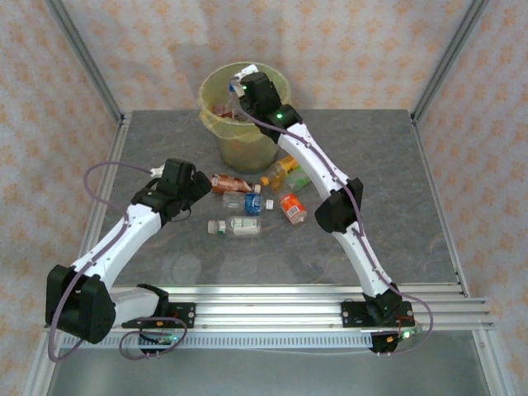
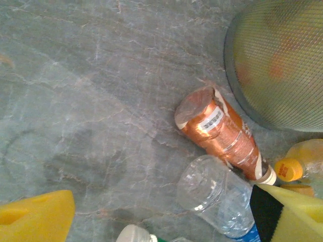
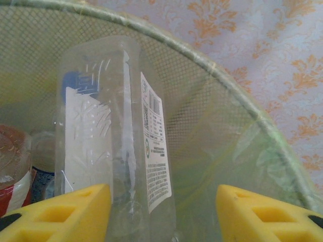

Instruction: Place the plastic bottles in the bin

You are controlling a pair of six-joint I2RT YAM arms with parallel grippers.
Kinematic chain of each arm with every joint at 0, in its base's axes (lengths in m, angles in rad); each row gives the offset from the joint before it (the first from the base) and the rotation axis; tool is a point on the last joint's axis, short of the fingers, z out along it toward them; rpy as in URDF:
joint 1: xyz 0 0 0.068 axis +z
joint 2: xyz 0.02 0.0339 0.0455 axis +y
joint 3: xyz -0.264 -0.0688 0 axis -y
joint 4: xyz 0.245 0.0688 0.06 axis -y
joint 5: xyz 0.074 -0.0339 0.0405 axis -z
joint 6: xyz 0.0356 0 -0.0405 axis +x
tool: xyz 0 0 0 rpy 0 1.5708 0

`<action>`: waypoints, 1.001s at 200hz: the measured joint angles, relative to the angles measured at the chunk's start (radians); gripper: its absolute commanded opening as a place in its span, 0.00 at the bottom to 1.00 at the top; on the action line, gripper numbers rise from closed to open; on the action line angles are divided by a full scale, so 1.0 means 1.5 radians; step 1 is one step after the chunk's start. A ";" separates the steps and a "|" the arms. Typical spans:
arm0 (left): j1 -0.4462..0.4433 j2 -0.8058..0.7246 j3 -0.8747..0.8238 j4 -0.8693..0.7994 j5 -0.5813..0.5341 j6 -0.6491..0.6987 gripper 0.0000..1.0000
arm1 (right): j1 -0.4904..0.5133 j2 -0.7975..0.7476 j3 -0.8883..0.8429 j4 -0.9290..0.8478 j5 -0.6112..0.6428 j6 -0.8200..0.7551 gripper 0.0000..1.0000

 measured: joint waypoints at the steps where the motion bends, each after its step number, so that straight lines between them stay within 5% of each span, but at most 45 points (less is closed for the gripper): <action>1: 0.000 0.001 0.000 0.001 0.000 0.000 0.88 | 0.000 0.000 0.000 0.000 0.001 0.000 0.57; 77: 0.004 0.121 0.037 0.073 0.020 -0.035 0.88 | 0.001 -0.069 0.000 -0.040 -0.016 0.028 0.80; 108: 0.004 0.167 0.038 0.107 0.036 -0.068 0.88 | 0.003 -0.143 0.000 -0.069 -0.032 0.053 1.00; 159: 0.004 0.250 0.038 0.194 0.072 -0.136 0.91 | 0.004 -0.265 -0.061 -0.126 -0.033 0.112 0.99; 200: 0.004 0.298 0.038 0.269 0.082 -0.179 0.91 | 0.004 -0.404 -0.318 -0.093 -0.032 0.150 0.99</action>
